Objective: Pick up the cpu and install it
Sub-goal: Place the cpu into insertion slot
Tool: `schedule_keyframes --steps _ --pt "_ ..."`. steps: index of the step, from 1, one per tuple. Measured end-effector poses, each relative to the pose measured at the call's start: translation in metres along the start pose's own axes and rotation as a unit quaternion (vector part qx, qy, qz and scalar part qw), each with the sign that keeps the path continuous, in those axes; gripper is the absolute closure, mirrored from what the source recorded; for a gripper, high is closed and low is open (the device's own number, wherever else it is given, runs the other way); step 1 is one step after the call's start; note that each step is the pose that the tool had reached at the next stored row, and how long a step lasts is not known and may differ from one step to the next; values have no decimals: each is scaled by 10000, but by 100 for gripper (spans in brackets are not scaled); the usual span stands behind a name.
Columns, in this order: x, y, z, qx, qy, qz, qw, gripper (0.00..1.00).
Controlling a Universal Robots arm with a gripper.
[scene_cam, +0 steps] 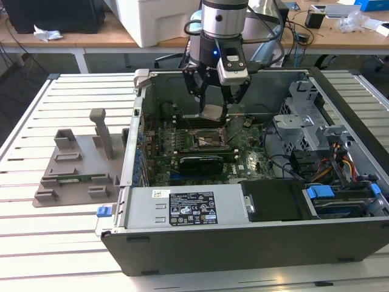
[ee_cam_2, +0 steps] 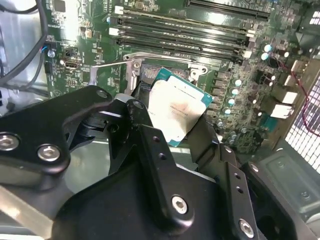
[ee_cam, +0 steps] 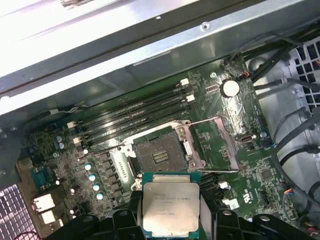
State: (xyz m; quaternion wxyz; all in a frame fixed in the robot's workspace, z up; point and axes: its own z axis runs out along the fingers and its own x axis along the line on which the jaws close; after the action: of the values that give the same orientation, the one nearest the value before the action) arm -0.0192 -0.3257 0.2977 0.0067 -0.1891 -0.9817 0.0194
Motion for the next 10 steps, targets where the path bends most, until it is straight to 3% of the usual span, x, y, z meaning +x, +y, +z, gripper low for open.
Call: schedule_keyframes --steps 7,10 --pt "0 0 0 -2 15 381 9993 45" --pt "0 0 0 -4 30 732 9973 45"
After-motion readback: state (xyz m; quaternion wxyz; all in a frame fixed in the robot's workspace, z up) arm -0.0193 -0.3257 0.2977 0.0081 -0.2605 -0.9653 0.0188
